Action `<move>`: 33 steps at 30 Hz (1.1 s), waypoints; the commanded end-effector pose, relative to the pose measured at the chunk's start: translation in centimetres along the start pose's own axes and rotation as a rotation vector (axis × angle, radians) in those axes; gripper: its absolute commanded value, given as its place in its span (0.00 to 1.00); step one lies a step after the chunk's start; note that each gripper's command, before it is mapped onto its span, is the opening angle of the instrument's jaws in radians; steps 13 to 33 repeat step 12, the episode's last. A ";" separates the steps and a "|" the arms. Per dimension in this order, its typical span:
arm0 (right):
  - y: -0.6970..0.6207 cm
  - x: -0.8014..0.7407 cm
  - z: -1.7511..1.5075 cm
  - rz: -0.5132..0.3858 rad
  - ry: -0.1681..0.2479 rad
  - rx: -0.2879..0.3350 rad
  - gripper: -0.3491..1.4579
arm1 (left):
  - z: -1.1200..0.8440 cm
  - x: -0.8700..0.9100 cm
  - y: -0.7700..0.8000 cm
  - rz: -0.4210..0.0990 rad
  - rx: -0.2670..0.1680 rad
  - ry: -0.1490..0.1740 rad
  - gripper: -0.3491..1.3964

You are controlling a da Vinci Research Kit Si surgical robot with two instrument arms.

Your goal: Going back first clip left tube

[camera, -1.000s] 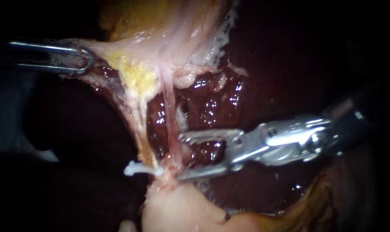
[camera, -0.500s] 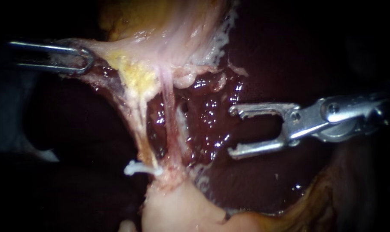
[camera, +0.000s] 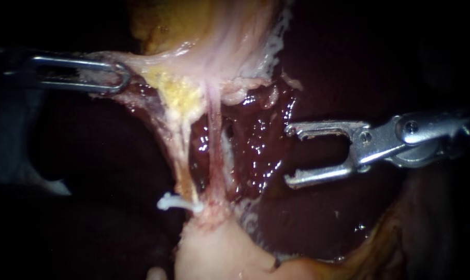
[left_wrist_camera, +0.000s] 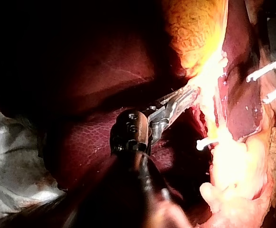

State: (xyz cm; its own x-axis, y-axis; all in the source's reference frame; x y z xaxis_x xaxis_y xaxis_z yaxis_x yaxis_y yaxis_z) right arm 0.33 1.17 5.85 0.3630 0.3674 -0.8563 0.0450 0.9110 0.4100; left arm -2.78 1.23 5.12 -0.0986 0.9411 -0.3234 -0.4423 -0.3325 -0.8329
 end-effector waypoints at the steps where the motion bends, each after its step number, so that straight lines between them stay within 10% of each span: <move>1: 0.00 0.00 0.00 0.000 0.000 0.001 0.47 | 0.04 -0.01 -0.01 0.002 0.003 -0.005 0.00; 33: 0.00 0.00 0.01 0.000 0.001 0.003 0.47 | 0.13 -0.06 -0.08 0.007 0.002 -0.008 0.00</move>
